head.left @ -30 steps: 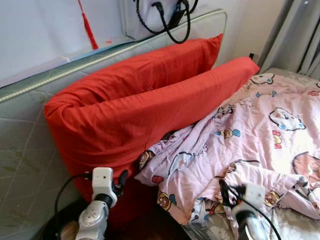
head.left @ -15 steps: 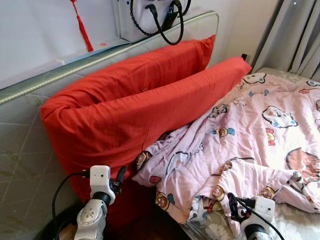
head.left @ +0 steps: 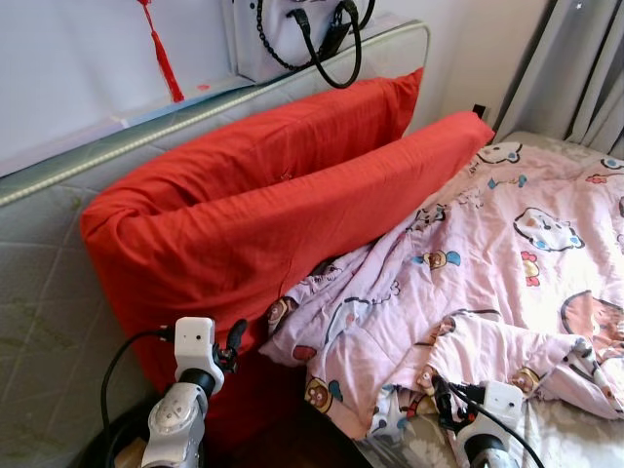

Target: Clean up the room

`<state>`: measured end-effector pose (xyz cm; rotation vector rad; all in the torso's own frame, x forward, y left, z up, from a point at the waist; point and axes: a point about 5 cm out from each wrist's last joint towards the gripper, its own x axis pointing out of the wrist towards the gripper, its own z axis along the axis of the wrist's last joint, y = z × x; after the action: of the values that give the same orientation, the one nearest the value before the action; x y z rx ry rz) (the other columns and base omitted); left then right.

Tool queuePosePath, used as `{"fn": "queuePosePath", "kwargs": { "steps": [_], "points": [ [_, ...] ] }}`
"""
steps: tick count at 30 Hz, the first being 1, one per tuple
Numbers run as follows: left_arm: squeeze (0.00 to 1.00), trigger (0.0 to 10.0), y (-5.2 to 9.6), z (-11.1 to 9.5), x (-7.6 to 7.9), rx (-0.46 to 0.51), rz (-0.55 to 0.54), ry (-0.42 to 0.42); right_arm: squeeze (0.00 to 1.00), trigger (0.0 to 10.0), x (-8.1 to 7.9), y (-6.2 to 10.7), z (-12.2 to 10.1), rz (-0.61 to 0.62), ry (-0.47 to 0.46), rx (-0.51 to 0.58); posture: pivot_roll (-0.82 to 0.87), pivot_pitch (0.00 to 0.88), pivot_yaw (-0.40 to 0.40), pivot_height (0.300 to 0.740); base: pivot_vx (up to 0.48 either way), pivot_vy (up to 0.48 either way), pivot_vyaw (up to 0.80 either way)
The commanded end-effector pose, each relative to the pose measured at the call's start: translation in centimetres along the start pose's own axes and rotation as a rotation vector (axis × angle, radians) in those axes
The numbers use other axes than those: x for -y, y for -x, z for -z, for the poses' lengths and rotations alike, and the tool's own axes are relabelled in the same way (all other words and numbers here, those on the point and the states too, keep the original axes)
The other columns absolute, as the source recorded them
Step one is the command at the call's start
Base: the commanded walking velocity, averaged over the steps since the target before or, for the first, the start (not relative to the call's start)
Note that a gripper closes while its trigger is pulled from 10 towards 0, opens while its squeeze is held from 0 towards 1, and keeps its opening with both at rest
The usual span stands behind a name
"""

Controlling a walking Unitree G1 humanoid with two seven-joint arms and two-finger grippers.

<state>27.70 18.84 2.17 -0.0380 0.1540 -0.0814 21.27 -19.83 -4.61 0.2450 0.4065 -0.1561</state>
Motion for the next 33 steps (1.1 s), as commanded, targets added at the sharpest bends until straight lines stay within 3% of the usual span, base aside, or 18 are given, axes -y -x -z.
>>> {"fn": "queuePosePath", "kwargs": {
  "steps": [1, 8, 33],
  "points": [
    [0.00, 10.0, 0.1, 0.0, -0.3, -0.004, -0.004, -0.003, 0.00, 10.0, -0.4, -0.3, -0.4, -0.010, 0.006, 0.016, 0.04, 0.089, 0.017, 0.740, 0.315, 0.000, 0.00],
    [0.00, 10.0, 0.0, -0.3, -0.4, 0.004, -0.002, -0.003, 0.00, 10.0, -0.6, -0.4, -0.5, -0.012, 0.009, 0.016, 0.04, 0.093, 0.016, 0.740, 0.315, 0.000, 0.00],
    [0.00, 10.0, -0.1, -0.6, 0.7, 0.006, 0.052, 0.013, 0.00, 10.0, 0.2, -0.2, -1.2, 0.053, 0.048, 0.075, 0.03, 0.097, 0.018, 0.740, 0.000, 0.000, 0.00]
  ]
}}
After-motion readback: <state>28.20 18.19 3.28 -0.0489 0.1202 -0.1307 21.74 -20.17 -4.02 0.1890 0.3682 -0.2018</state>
